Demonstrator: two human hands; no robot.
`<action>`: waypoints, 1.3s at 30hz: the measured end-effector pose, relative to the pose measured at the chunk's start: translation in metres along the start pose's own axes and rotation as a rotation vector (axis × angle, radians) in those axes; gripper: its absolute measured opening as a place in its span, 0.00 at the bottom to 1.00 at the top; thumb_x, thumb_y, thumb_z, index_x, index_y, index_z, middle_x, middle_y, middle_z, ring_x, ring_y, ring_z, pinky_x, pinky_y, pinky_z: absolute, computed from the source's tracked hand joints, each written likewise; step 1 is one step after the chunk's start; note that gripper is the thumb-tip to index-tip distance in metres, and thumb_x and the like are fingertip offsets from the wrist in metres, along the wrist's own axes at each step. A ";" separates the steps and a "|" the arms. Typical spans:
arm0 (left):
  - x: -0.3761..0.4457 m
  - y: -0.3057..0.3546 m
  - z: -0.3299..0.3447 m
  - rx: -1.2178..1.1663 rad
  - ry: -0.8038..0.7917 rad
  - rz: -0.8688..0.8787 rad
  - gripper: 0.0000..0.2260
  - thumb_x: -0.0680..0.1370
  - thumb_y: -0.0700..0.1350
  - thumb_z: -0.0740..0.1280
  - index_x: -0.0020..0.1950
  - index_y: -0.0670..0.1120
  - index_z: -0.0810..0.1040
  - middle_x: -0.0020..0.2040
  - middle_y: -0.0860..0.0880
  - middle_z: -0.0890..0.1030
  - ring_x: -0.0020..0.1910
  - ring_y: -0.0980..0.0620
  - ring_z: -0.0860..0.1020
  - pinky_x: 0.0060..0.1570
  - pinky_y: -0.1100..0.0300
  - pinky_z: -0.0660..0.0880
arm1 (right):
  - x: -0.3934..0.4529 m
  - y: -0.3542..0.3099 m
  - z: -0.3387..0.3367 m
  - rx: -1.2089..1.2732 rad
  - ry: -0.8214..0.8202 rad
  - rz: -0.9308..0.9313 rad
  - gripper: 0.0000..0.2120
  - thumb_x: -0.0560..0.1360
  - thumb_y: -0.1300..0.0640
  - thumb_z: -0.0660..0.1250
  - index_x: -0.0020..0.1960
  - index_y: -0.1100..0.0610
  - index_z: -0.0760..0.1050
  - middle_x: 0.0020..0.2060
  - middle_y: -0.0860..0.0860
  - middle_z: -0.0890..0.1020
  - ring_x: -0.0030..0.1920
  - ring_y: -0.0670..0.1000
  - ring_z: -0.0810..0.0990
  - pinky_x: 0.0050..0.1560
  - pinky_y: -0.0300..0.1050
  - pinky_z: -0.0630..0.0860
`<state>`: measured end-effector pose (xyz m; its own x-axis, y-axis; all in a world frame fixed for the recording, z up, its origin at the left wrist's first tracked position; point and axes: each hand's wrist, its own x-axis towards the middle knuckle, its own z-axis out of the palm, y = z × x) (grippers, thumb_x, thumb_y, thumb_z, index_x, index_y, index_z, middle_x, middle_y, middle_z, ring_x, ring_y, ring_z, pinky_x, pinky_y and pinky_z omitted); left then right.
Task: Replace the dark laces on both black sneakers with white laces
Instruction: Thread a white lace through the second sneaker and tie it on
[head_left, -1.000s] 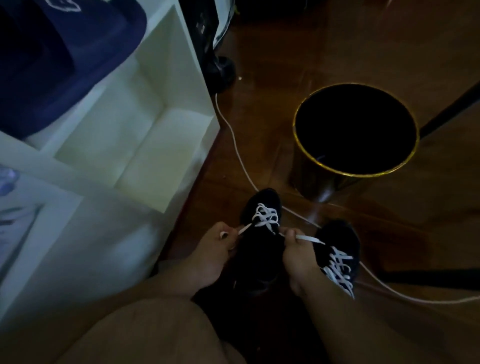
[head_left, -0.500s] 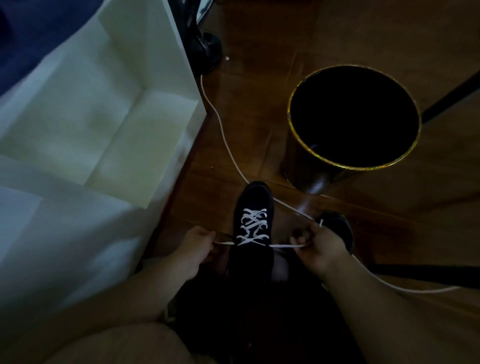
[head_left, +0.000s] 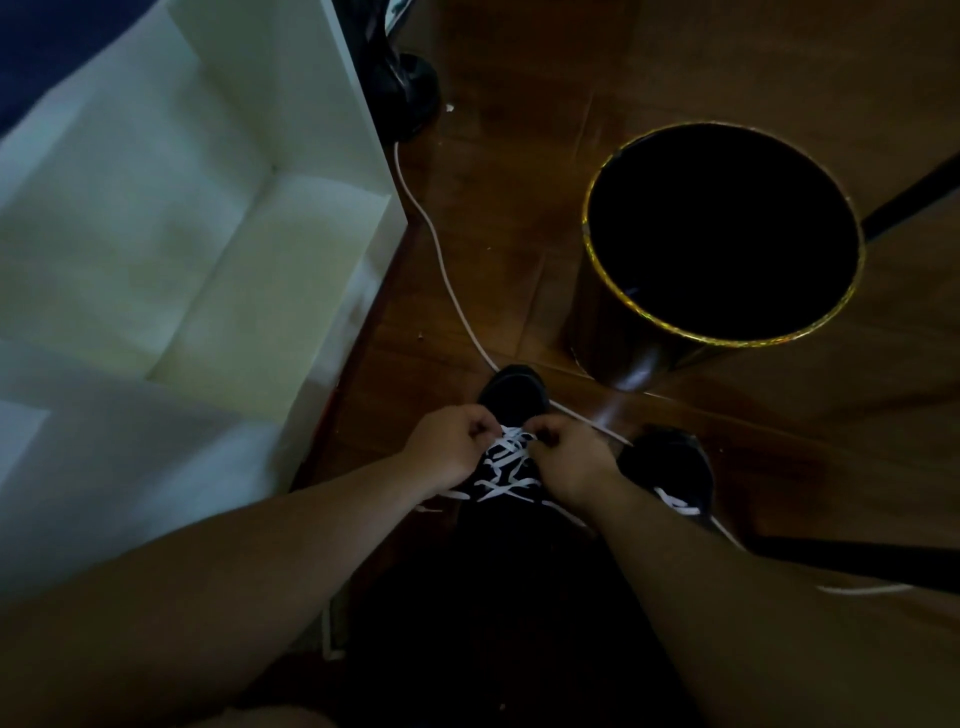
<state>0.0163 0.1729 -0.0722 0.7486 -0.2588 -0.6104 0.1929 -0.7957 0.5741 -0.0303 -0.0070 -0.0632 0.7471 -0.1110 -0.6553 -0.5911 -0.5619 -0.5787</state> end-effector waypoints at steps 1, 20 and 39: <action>0.001 -0.001 0.001 0.036 -0.007 0.029 0.08 0.85 0.46 0.67 0.60 0.53 0.84 0.57 0.53 0.81 0.57 0.54 0.78 0.56 0.58 0.73 | 0.001 0.000 0.001 -0.006 0.012 -0.005 0.12 0.81 0.53 0.66 0.64 0.47 0.80 0.60 0.52 0.84 0.56 0.53 0.83 0.61 0.47 0.79; -0.019 -0.021 0.010 -0.008 0.145 0.084 0.03 0.86 0.48 0.65 0.57 0.53 0.71 0.48 0.53 0.80 0.46 0.54 0.79 0.37 0.66 0.70 | -0.005 0.020 0.008 0.070 0.096 0.044 0.01 0.81 0.55 0.67 0.53 0.50 0.75 0.48 0.50 0.81 0.53 0.54 0.80 0.57 0.50 0.77; -0.021 -0.032 0.020 0.166 0.225 0.322 0.04 0.83 0.45 0.68 0.51 0.51 0.75 0.46 0.54 0.77 0.43 0.54 0.76 0.40 0.56 0.71 | 0.001 0.024 0.001 -0.157 -0.128 -0.022 0.05 0.82 0.59 0.62 0.51 0.52 0.77 0.49 0.51 0.82 0.52 0.53 0.80 0.52 0.45 0.74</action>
<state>-0.0181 0.1929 -0.0883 0.8773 -0.3974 -0.2691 -0.1647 -0.7759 0.6090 -0.0444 -0.0198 -0.0781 0.7084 0.0023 -0.7058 -0.5130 -0.6851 -0.5171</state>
